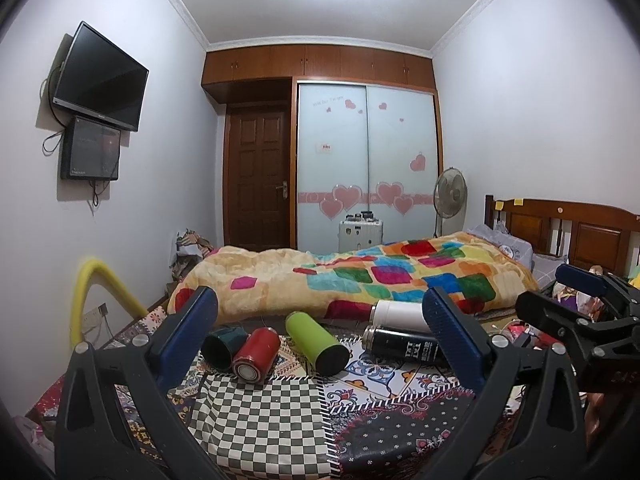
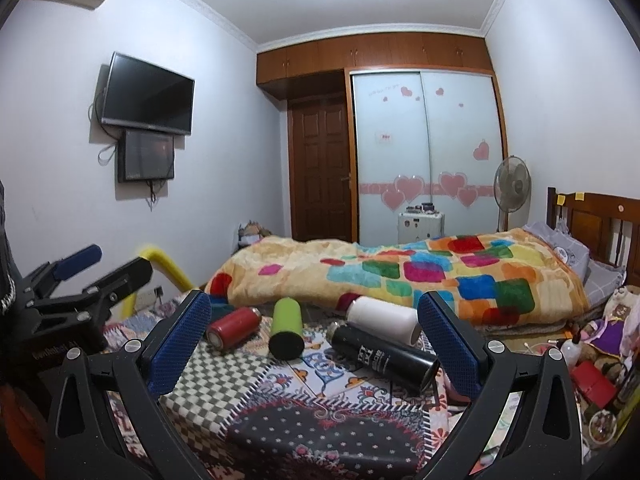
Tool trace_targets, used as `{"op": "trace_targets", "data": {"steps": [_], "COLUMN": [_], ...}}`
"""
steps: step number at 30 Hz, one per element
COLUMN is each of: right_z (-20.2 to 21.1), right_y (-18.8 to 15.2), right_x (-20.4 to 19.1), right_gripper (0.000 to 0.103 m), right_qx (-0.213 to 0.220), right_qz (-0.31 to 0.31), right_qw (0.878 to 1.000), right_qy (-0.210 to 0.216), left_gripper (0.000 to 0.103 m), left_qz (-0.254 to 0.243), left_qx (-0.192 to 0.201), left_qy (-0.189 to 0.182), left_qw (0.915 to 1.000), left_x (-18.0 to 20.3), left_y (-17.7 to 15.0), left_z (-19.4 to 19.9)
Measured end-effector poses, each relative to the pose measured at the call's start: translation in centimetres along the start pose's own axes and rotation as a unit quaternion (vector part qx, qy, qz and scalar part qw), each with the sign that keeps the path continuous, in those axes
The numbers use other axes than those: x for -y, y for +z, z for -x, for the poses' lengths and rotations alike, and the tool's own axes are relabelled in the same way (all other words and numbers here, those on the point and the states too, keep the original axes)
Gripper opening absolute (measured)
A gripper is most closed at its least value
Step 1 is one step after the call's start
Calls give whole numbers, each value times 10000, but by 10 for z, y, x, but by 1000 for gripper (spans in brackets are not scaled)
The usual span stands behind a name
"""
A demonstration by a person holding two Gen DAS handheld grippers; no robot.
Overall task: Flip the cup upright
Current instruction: 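Move the right tool down to the black thermos and close around it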
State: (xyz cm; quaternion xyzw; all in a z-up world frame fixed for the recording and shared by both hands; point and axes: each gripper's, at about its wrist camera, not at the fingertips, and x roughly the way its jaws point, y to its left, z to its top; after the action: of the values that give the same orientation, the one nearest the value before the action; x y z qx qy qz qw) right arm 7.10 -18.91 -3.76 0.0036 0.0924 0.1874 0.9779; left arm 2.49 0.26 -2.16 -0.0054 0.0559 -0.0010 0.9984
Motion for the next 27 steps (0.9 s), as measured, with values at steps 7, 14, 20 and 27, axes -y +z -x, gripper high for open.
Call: {"op": "trace_targets", "data": {"steps": [7,14,20,27], "right_z": [-63,-168,-237,-268], "right_y": [-2,-22,-50,-67], "right_x": [35,73,90,95], "right_gripper": [103,103,101,90], "right_qx": [-898,-2484,-3825,-4526], "right_qz": [523,831,828,1005], "right_qw": [9946,9644,9167,8810], "right_qy": [-54,371,808,942], "left_gripper": [103,103,103,103], "left_qz": [6,168,297,262], "left_qx": [-427,-973,-1352,-1700], "left_qy": [-36,-117,-102,-63], "left_qw": [9991,9950,9903,9851], "left_x": [-9,-19,-26,-25], "left_y": [-24,-56,-86,-113], "left_z": [-40,-87,-122,-149]}}
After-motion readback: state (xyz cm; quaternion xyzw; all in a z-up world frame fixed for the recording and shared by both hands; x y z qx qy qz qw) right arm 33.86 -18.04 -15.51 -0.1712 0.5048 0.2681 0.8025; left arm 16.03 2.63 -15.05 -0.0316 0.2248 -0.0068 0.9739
